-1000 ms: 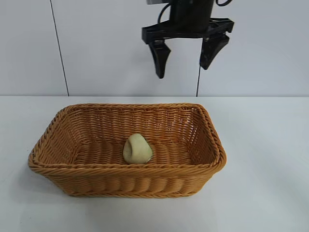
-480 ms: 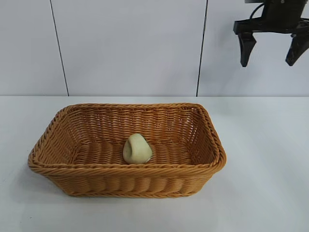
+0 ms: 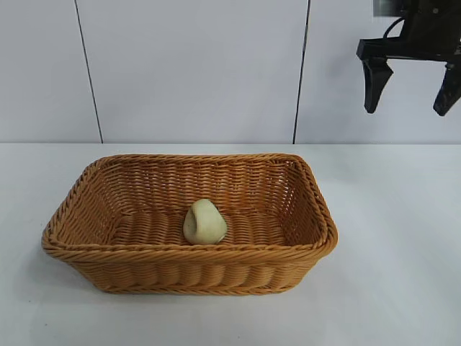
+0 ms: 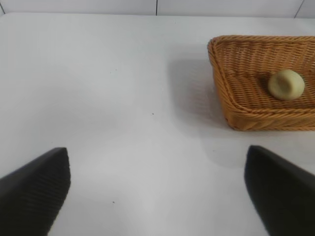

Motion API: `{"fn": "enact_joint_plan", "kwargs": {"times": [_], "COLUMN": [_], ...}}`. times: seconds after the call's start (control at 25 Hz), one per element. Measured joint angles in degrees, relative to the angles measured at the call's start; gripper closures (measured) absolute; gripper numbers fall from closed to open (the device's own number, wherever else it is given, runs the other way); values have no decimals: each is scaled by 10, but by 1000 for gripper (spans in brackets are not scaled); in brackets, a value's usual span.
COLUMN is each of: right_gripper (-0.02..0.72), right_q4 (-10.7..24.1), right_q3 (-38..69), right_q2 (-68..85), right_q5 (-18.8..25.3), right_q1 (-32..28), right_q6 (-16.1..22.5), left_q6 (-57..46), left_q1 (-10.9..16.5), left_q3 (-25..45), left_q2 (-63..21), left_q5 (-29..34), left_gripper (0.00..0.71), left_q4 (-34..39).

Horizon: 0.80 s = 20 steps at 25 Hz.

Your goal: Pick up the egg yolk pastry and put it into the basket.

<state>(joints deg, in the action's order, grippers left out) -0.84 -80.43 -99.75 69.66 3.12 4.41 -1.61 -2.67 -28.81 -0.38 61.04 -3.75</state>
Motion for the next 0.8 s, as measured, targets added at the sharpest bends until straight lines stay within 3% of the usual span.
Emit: {"fn": "enact_joint_plan", "kwargs": {"times": [0.28,0.56,0.68,0.8], "right_gripper": [8,8,8,8], "right_q4": [0,0,-1,0], "right_q3": [227,433,489,509], "right_q2": [195,399,492,578], "right_q5": [-4,-68,-108,-112], "right_q1": [0,0,0,0], "right_q6": [-6,-21,-23,-26], "left_q6": [0,0,0,0], "left_q1": [0,0,0,0], "left_q3": [0,0,0,0], "left_q2": [0,0,0,0], "left_q5": [0,0,0,0], "left_gripper": [18,18,18,18], "left_q4": [0,0,0,0]}}
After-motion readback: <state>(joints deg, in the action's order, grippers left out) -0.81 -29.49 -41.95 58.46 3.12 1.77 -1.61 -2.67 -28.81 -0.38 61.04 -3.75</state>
